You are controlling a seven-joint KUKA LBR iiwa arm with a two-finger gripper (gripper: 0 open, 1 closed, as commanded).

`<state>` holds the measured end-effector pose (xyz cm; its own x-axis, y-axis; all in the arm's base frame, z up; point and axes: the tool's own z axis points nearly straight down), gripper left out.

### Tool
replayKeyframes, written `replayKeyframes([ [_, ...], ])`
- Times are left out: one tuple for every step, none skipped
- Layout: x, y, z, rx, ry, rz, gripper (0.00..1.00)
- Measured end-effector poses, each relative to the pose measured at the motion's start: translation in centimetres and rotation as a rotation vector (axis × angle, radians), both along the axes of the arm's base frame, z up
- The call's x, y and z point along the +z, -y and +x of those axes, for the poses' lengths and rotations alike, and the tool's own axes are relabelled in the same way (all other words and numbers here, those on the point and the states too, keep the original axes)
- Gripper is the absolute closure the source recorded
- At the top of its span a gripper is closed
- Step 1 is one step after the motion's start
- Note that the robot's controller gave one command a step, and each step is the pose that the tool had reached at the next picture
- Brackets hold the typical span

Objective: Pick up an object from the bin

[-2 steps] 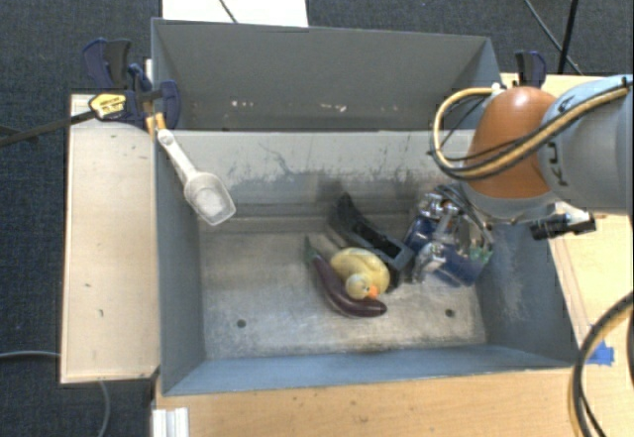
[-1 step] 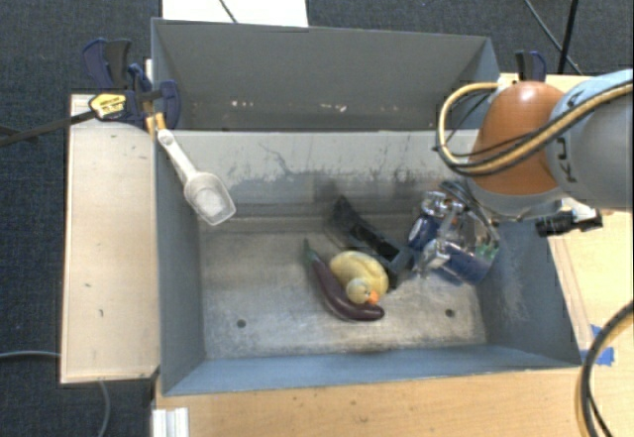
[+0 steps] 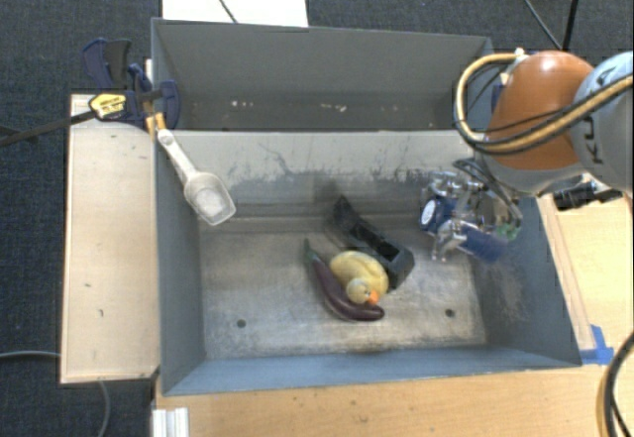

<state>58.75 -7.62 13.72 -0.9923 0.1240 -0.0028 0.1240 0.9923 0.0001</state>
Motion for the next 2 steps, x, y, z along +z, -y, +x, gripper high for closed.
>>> replayKeyframes([
  [2.1, -0.3, -0.5, -0.044, 0.002, 0.000, 1.00],
  [12.9, 0.5, 0.3, 0.004, -0.001, 0.000, 1.00],
])
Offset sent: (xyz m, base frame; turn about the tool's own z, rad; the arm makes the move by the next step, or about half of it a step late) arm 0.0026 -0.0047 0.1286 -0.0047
